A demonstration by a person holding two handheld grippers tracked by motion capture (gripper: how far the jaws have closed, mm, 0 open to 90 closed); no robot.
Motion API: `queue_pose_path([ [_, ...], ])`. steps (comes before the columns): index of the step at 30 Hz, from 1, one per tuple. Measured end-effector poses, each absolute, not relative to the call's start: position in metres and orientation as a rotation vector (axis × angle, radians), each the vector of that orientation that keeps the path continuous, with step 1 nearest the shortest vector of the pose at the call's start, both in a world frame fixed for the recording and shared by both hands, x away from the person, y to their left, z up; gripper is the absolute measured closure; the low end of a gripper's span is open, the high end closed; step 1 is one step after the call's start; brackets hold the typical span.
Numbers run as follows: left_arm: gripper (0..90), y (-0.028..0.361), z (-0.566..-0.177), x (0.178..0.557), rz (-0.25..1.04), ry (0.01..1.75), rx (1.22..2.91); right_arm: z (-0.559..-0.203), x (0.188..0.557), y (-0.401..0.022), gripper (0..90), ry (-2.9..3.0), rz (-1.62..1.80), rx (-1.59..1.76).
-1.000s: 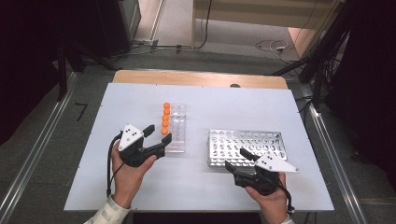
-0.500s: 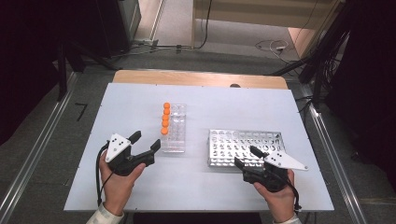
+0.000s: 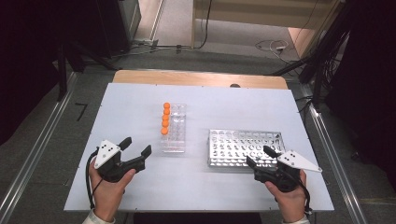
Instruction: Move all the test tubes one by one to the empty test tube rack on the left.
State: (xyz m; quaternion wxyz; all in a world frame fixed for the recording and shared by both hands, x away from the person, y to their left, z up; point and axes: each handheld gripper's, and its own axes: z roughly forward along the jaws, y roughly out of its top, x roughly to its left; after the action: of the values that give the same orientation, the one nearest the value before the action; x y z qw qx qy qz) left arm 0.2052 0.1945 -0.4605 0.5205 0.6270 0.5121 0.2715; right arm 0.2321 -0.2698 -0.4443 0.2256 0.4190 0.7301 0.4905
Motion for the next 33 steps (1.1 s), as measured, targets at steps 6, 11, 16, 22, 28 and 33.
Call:
queue_pose_path([
  [6,21.1,0.203,-0.465,0.205,0.667,1.258,1.500,-0.444,0.229,-0.286,21.6,1.979,1.343,1.186],
  [11,20.6,0.208,-0.466,0.204,0.678,1.273,1.491,-0.444,0.227,-0.300,21.5,1.948,1.329,1.216],
  [16,20.0,0.213,-0.469,0.202,0.685,1.289,1.489,-0.444,0.224,-0.315,21.5,1.915,1.319,1.245],
  [22,19.8,0.220,-0.470,0.200,0.695,1.308,1.475,-0.445,0.219,-0.334,21.5,1.876,1.297,1.281],
  [28,19.8,0.226,-0.472,0.198,0.705,1.323,1.467,-0.448,0.218,-0.344,21.4,1.860,1.282,1.303],
  [33,19.6,0.231,-0.472,0.196,0.710,1.334,1.460,-0.449,0.218,-0.349,21.3,1.852,1.267,1.311],
])
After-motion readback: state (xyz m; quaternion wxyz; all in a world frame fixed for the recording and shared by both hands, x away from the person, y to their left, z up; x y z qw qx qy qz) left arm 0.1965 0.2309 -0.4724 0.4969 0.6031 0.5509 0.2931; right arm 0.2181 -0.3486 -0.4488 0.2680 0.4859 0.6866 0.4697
